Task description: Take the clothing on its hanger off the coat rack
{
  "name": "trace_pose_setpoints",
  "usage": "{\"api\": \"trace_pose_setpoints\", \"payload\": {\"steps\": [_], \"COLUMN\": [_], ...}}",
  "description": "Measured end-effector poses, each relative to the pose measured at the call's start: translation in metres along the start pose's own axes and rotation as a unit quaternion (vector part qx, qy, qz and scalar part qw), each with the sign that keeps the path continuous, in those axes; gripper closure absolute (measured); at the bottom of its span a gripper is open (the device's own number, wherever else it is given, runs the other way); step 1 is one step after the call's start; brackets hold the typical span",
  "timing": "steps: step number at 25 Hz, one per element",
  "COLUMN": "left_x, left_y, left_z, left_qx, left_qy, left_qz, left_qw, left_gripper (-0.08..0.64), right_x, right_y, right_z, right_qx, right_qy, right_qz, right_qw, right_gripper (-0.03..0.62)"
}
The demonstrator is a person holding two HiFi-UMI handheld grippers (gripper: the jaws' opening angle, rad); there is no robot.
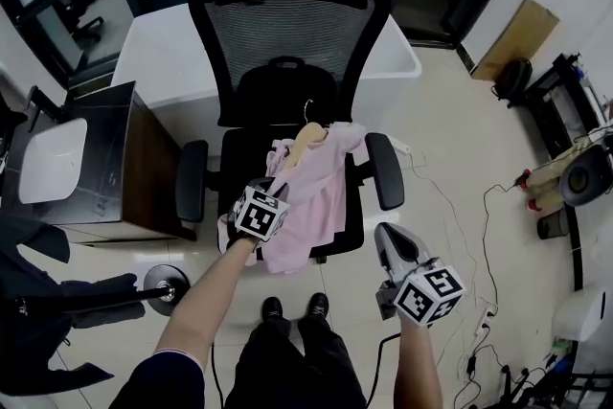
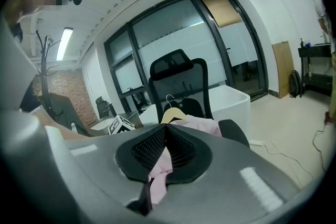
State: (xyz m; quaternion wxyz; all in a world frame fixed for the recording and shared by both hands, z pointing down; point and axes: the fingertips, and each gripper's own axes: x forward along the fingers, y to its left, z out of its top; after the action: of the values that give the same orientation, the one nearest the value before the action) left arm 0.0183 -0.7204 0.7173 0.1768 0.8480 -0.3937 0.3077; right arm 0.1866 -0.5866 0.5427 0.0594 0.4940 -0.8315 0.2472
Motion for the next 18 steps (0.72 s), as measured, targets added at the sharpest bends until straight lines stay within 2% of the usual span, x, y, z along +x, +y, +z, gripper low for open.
{"api": "trace_pose_setpoints", "payload": {"steps": [6,13,15,18], "left_x": [0.052,0.077,0.080,0.074], "left_y": [0.004,0.007,0.006,0.015], "left_z": [-0.051,-0.079,-0.084,-0.078], "left_qx": [-0.026,-0.049,-0.045,-0.007], "left_qy": [0.017,0.053,0.064,0.051], "left_qz": [0.000,0.002,0.004,0.039], "left_qw": [0.9995,0.9974,0.9969,0.9979], "left_gripper": [0.495,0.483,0.455,0.383], "right_x": [-0.001,-0.004,-0.003,0.002], "right_y": [-0.019,-0.032,-0.032,-0.029], "right_z": [-0.039,-0.050,-0.052,-0.052], "right_qx": [0.006,-0.008,-0.011,-0.012], "right_qy": [0.038,0.056,0.060,0.061], "right_qz": [-0.011,-0.011,-0.007,0.003], "right_qw": [0.999,0.998,0.998,0.998], "right_gripper": [0.591,0.591,0.591,0.591]}}
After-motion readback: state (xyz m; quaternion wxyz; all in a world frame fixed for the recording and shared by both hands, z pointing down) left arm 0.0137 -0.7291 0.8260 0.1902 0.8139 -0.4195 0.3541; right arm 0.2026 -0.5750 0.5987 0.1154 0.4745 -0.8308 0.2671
